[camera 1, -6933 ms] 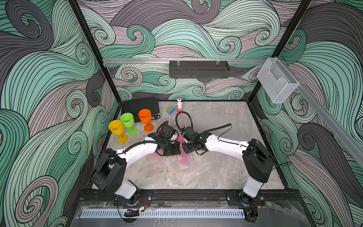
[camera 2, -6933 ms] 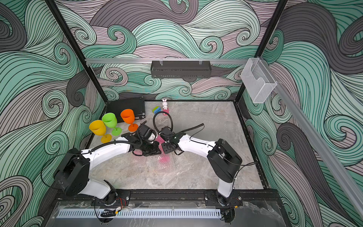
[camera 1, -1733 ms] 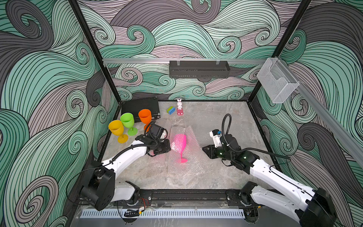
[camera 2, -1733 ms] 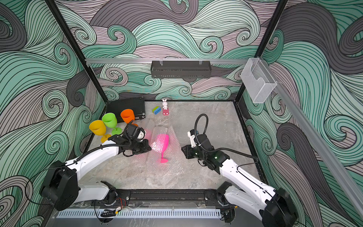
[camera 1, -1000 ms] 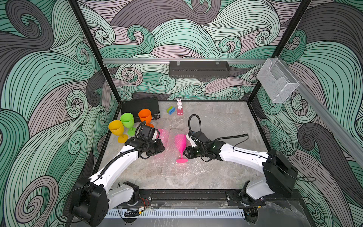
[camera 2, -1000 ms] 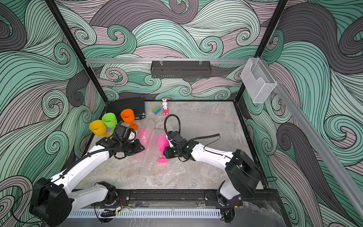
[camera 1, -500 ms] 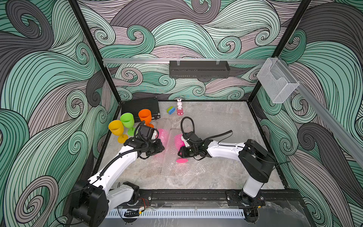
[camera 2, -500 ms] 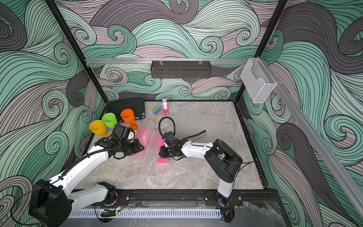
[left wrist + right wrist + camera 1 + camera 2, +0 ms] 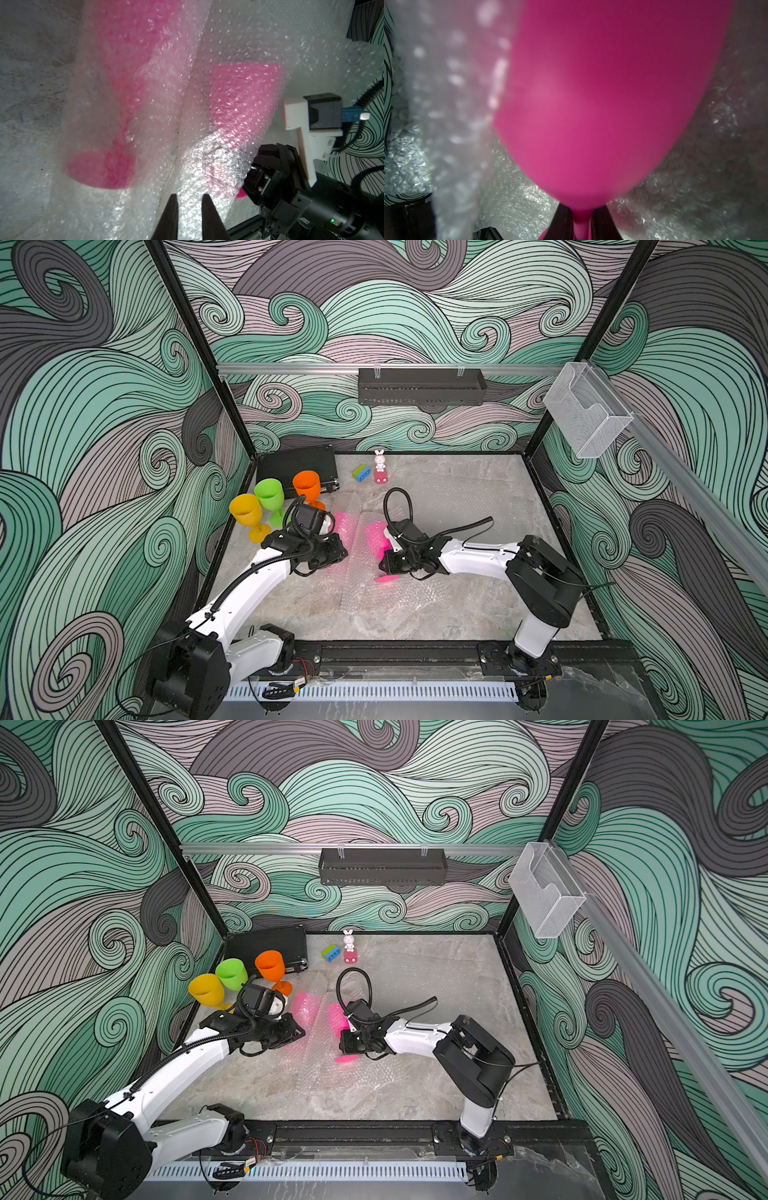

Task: Unpack wine glasses from bubble wrap
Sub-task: Pick up the wine glass from the bubble wrap.

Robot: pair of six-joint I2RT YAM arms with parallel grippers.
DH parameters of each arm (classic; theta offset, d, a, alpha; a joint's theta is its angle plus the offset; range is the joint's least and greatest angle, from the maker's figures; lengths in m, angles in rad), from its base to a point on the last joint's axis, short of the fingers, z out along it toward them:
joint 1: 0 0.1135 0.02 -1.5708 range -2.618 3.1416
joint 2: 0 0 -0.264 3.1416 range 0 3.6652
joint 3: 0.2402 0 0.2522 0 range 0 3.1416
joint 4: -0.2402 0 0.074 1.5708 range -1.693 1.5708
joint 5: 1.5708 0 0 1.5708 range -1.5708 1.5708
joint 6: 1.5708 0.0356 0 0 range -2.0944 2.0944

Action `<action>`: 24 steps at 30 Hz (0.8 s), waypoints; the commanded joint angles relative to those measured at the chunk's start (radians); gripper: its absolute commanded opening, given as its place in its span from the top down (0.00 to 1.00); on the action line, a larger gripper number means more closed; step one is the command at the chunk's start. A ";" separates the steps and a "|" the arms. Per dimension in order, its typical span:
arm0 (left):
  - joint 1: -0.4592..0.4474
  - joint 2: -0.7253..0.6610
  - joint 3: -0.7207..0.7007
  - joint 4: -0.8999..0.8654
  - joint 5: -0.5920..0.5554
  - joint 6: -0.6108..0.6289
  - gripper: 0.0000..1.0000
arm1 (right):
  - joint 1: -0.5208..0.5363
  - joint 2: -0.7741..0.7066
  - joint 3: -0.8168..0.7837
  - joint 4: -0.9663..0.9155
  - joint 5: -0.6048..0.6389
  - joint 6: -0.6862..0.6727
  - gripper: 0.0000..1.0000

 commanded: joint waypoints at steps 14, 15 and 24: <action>0.009 0.038 0.095 0.046 0.135 -0.039 0.76 | -0.080 -0.303 -0.118 -0.086 -0.022 -0.257 0.84; 0.009 0.049 0.112 0.045 0.144 -0.040 0.75 | -0.077 -0.326 -0.126 -0.085 -0.028 -0.311 0.83; 0.033 0.097 0.281 -0.005 0.195 -0.032 0.72 | -0.075 -0.525 -0.233 -0.049 0.091 -0.628 0.82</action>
